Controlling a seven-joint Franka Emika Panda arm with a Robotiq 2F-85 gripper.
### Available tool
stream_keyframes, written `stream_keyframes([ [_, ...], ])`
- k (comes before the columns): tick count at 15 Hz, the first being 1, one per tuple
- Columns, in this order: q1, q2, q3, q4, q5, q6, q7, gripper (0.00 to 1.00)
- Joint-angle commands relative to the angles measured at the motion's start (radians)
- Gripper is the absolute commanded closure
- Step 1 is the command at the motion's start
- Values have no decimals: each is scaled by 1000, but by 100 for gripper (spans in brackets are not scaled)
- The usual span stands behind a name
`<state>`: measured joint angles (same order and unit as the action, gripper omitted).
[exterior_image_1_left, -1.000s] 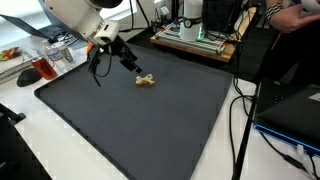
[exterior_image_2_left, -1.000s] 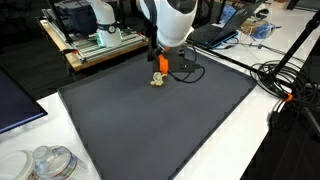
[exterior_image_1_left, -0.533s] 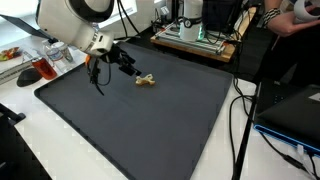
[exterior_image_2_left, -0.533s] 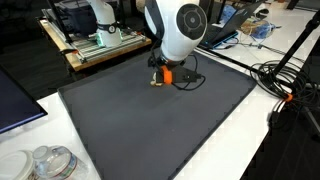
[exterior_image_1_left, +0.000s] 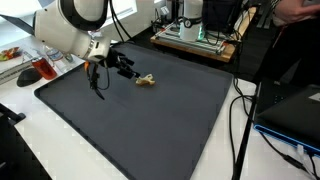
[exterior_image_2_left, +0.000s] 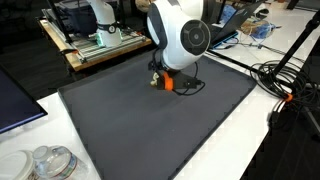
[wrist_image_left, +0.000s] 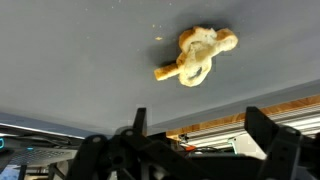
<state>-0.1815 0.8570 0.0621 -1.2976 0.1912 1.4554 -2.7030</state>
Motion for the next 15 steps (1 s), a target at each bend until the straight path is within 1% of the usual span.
stream_keyframes([
  [1, -16, -24, 9, -15, 13, 24, 16, 0],
  [4, -17, -71, 8, -77, 33, 91, 47, 0],
  [7, -10, -144, 6, -182, 48, 194, 96, 0],
  [11, 14, -259, -2, -360, 66, 370, 233, 0],
  [15, 47, -379, -7, -555, 67, 566, 430, 0],
])
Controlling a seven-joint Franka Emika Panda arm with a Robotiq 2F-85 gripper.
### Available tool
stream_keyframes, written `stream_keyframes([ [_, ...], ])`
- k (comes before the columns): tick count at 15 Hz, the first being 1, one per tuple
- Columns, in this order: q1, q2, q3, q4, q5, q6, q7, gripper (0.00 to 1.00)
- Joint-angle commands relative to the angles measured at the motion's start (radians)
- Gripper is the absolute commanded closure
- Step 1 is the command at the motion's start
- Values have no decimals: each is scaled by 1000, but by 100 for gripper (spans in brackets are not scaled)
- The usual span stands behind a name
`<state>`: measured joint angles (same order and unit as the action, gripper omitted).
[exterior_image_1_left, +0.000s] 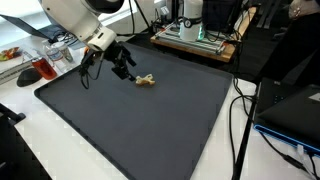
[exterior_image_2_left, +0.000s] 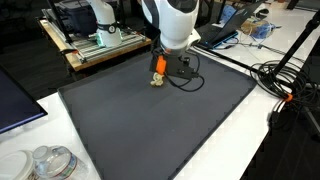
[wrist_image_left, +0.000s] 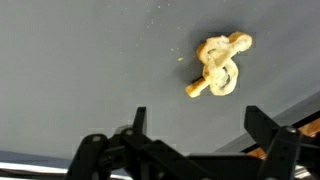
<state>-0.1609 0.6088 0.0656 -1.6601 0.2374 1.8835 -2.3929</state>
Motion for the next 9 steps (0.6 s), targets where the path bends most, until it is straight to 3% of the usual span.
stream_keyframes([
  [1, 33, -159, -9, -239, 21, 179, 172, 0],
  [9, 70, -344, 6, -525, 69, 424, 557, 0],
])
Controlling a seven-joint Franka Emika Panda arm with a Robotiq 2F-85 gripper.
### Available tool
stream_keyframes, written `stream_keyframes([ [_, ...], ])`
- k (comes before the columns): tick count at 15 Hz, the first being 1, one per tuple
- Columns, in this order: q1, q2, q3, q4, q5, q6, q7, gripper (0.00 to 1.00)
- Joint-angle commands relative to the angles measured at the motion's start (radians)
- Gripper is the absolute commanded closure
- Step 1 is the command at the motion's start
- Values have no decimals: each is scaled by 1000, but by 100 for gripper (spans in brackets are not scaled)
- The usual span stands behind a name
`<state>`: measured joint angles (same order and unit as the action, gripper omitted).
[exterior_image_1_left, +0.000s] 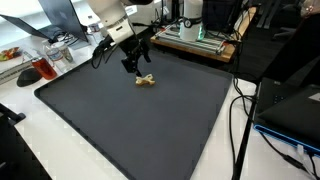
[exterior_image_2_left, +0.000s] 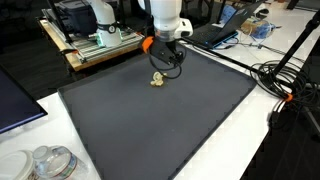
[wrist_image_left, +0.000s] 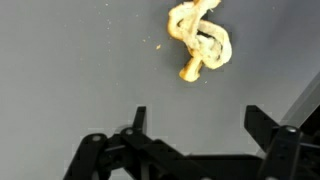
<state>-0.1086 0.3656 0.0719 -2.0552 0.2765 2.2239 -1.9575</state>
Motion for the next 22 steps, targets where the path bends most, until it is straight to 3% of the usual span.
stream_keyframes([
  [1, 25, -118, 0, -155, 29, 106, 173, 0],
  [12, 76, -286, 10, -313, 92, 179, 781, 0],
  [19, 103, -410, 8, -413, 240, 225, 1058, 0],
  [22, 114, -438, -1, -460, 143, 319, 1256, 0],
])
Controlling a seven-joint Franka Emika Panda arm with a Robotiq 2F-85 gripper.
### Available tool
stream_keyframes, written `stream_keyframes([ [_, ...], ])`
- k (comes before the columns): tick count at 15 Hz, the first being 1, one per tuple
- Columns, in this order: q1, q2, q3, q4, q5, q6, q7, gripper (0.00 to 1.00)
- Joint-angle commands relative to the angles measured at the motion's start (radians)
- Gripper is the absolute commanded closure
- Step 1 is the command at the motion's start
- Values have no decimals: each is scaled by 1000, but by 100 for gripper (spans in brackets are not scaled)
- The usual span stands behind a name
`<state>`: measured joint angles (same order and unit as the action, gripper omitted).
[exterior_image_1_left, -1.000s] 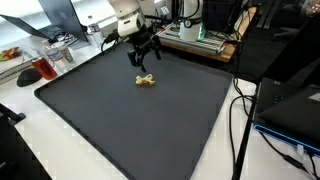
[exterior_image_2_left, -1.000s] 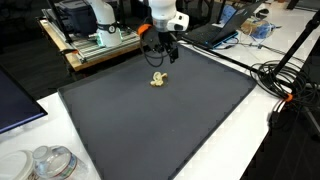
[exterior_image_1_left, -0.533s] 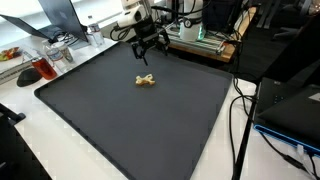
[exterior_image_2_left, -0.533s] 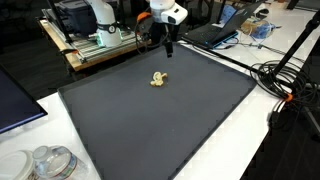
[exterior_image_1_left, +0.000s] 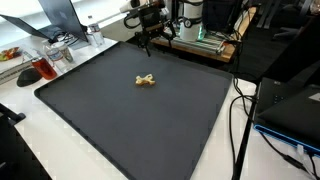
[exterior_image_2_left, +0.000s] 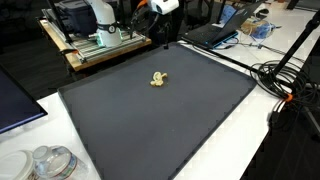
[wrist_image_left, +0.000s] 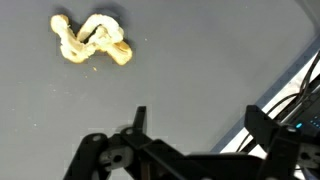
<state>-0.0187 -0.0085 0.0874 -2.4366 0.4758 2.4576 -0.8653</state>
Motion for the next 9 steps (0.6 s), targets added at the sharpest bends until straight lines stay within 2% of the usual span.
stream_keyframes([
  [1, 24, -68, -18, -93, -100, 114, 237, 0],
  [5, 5, -77, -36, -136, -329, 179, 545, 0],
  [9, -23, -83, -67, -120, -578, 114, 857, 0],
])
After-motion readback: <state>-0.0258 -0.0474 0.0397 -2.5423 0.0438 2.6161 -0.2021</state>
